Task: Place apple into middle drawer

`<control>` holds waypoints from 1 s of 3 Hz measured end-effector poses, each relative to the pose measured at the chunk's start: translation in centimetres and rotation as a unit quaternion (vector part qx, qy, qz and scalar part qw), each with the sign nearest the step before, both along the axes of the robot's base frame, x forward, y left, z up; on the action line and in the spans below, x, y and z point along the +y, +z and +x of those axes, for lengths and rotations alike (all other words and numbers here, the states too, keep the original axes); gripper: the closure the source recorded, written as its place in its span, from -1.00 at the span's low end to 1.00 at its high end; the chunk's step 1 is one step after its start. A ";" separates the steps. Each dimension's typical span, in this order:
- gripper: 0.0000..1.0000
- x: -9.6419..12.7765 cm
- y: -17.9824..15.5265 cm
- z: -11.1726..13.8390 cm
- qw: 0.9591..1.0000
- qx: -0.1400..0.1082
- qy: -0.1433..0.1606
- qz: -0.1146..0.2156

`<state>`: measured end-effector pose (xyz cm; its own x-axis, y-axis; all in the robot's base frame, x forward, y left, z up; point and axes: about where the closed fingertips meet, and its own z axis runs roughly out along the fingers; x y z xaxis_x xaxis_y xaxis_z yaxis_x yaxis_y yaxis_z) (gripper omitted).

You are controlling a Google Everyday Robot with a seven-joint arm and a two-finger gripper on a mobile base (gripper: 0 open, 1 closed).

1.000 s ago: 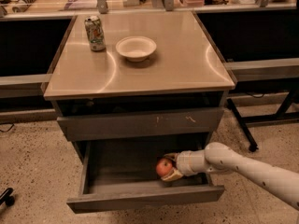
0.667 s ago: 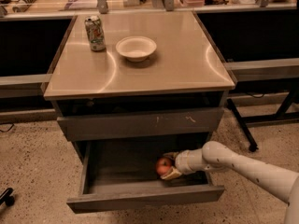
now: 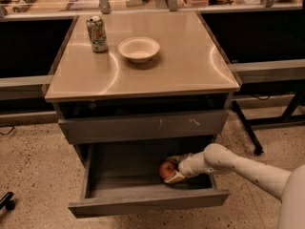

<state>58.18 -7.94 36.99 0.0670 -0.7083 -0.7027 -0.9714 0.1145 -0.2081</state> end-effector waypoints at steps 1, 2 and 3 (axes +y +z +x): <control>0.15 0.0 0.0 0.0 1.000 0.000 0.000 0.000; -0.31 0.0 0.0 0.0 1.000 0.000 0.000 0.000; -0.78 0.0 0.0 0.0 1.000 0.000 0.000 0.000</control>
Offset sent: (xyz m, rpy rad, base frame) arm 0.0000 0.0000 0.0000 0.0000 0.0000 0.0000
